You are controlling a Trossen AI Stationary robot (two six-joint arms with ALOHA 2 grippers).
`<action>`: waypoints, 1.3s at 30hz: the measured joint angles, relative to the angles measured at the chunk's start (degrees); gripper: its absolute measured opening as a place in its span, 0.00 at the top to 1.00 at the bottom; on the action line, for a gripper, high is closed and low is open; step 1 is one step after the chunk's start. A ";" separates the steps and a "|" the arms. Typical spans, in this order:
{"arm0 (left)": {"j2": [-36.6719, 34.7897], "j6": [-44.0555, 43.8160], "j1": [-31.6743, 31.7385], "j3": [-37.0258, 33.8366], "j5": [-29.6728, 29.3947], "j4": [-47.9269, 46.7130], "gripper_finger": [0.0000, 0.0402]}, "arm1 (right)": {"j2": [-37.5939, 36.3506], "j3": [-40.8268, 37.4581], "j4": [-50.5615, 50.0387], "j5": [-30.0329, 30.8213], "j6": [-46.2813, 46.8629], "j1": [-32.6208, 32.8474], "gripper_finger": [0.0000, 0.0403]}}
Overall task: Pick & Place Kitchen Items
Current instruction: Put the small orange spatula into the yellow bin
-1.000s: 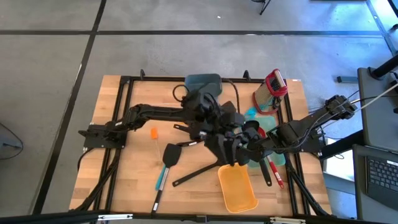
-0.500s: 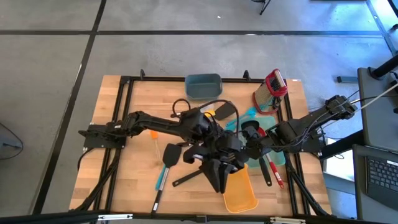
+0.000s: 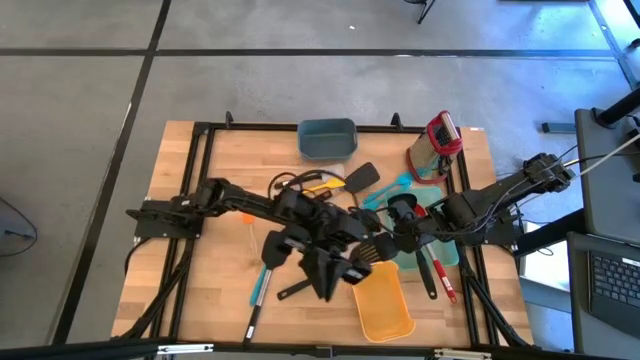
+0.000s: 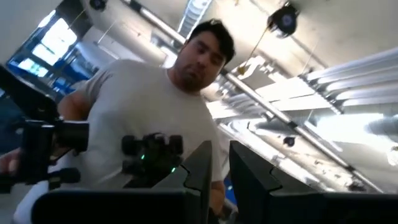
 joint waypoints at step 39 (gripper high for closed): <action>-66.26 53.48 16.33 -74.33 -22.88 -75.50 0.95 | 0.00 0.00 27.34 5.51 -21.82 -19.41 0.39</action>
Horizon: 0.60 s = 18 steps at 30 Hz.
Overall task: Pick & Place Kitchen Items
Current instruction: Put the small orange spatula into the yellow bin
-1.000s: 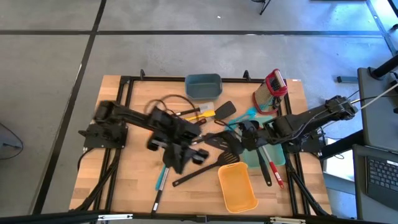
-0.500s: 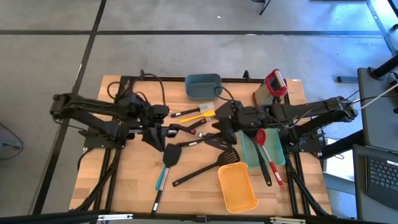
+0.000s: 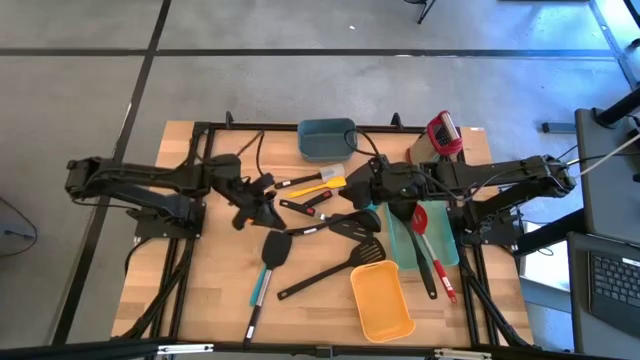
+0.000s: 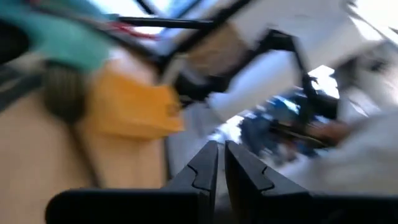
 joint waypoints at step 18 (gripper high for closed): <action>-0.47 -23.82 -4.90 -7.82 -36.01 -22.86 0.95 | 0.00 0.00 -0.03 -12.55 -11.67 0.05 0.39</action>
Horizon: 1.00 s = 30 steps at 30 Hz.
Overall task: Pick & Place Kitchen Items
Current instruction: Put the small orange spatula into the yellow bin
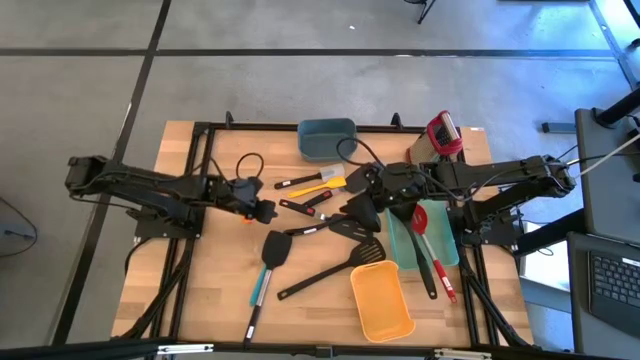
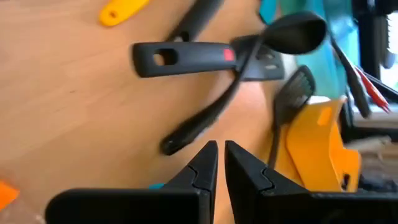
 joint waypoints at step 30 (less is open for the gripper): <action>-0.98 -3.22 -8.96 0.00 -10.62 10.86 0.95 | 7.59 -0.04 -26.71 -19.17 9.06 3.70 0.42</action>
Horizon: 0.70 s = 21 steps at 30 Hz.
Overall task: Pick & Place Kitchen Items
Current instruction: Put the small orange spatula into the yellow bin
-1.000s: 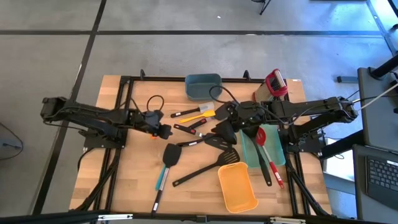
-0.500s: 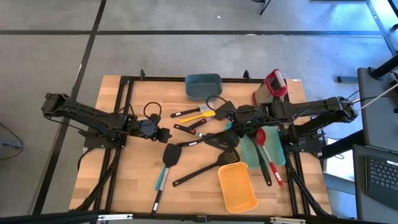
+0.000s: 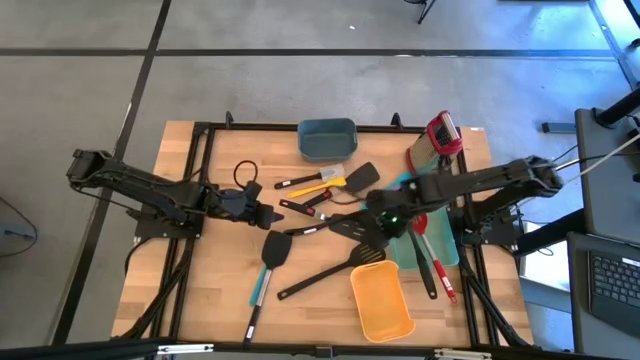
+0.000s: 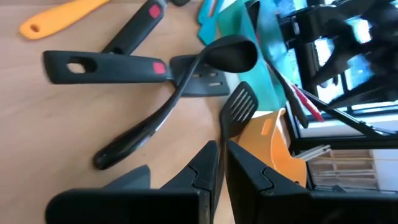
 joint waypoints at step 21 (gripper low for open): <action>0.00 0.53 -2.82 0.00 -3.21 1.38 0.95 | 12.21 0.00 0.59 -11.96 3.58 7.09 0.74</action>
